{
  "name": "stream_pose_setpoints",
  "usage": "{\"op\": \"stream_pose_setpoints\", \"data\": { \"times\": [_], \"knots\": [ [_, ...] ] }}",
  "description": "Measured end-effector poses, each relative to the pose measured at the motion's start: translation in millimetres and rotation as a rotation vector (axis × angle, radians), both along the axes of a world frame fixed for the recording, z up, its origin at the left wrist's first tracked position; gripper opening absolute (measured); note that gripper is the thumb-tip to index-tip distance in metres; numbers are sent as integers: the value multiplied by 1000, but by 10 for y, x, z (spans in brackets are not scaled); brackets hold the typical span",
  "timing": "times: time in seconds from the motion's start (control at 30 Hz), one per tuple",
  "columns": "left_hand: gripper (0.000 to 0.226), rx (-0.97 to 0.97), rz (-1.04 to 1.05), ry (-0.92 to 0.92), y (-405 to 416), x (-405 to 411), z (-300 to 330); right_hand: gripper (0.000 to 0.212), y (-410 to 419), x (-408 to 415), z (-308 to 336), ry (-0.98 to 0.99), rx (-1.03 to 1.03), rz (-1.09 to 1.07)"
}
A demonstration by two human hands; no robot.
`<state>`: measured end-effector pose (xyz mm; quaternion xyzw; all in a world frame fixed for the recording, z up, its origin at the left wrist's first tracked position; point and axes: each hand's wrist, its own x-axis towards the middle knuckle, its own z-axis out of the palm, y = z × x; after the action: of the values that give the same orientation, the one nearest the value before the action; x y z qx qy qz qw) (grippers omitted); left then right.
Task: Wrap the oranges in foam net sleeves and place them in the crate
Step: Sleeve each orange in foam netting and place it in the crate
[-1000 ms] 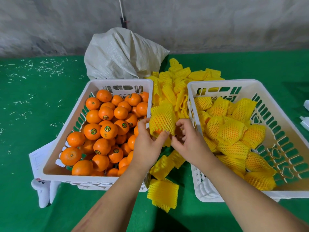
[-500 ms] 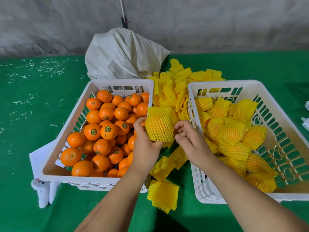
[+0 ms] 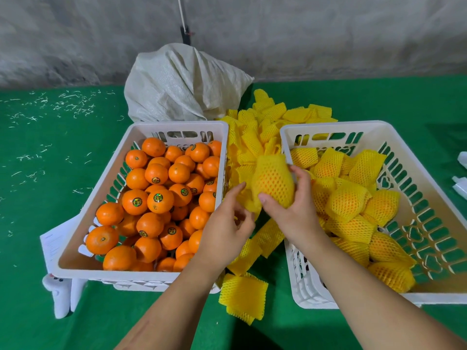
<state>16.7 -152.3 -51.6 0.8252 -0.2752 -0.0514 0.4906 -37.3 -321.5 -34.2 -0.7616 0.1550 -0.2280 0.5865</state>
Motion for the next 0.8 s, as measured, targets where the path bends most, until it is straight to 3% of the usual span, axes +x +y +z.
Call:
{"op": "stream_pose_setpoints", "data": {
  "times": [0.07,0.13,0.2,0.23,0.3,0.33,0.4,0.43,0.53,0.6,0.7,0.8],
  "knots": [
    [54,-117,57,51,97,56,31,105,-75,23,-7,-109,144,-270],
    [47,-30,240,-102,277,275,18,123,-122,50,-8,-66,239,-442],
    [57,334,436,-233,530,562,-44,121,-120,87,-63,-16,159,-445],
    [68,563,493,-187,658,673,-76,114,-108,101,-87,-27,77,-407],
    [91,903,471,-61,882,796,-163,94,-58,102,-138,-3,-213,-268],
    [99,965,444,-51,967,832,-215,78,-24,103,-169,55,-433,-183],
    [102,928,482,-71,1051,896,-261,46,64,123,-251,220,-887,21],
    [98,899,518,-75,1058,924,-254,37,114,134,-300,334,-986,182],
    [84,827,506,-76,1027,900,-210,35,139,151,-449,845,-949,570],
    [82,670,491,-71,988,827,-176,47,120,183,-513,1102,-1065,622],
    [82,328,489,-73,834,716,-68,58,129,234,-535,1107,-1162,616],
    [85,62,387,-35,555,496,97,64,148,306,-505,1031,-1028,547]
  ]
}}
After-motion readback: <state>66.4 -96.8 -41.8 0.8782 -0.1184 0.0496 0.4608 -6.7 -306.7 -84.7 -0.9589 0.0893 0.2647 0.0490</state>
